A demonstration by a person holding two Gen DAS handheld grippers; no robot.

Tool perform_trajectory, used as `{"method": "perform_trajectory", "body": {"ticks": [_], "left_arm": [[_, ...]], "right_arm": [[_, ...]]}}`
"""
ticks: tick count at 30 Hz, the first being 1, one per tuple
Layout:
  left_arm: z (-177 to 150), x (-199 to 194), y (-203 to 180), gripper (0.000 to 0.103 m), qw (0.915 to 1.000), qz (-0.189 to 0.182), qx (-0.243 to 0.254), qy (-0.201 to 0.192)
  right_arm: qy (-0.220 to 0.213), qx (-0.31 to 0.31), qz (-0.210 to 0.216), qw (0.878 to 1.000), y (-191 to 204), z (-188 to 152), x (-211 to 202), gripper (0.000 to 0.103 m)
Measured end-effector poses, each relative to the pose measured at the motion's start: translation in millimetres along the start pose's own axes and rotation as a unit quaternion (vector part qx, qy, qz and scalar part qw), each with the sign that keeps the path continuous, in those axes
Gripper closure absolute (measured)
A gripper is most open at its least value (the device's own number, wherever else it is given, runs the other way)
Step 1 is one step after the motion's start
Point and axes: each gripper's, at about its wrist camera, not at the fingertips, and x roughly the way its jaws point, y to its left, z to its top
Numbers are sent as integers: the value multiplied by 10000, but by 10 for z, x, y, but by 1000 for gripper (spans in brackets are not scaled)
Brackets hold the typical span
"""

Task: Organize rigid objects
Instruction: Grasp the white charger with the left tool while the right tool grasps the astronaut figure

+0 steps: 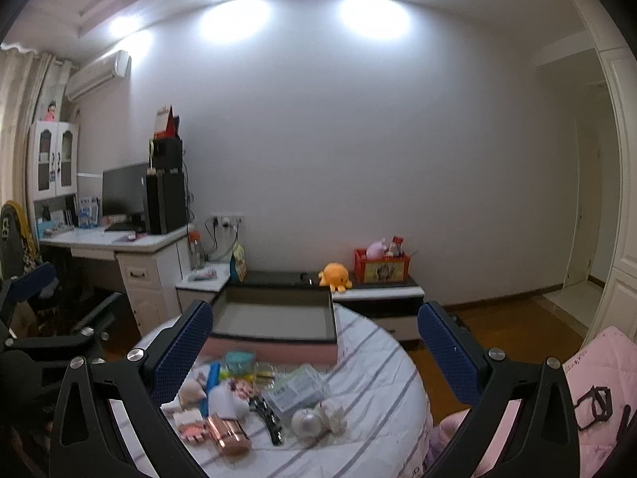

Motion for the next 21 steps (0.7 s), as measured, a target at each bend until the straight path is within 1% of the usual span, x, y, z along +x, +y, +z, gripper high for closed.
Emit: {"method": "perform_trajectory", "body": {"ticks": [3,6,9,12,14,16,21], "left_arm": [[-219,189,66,0,9992,15,50,385],[-509,430,143,0,9964,54,38,847],[-786,683,206,0,9908,148,25,1348],[-1029,873,265,0,9842,150,3,1764],[-1159,971,312,0,9807,144,-73,1947],[-1218,1043,348,0,9782,137,-147,2065],[-1301,1235,471,0,9730,215,-316,2276]], "right_arm": [[329,-13,9,9995,-53,-189,183,0],[726,-77,-19,9973,-108,-421,396,0],[1142,-179,5,9933,-179,-715,629,0],[1617,-273,28,9865,-216,-991,861,0],[1854,-279,51,9822,-226,-1140,1031,0],[2038,-289,61,9786,-226,-1235,1189,0],[2291,-425,114,9724,-196,-1386,1529,0]]}}
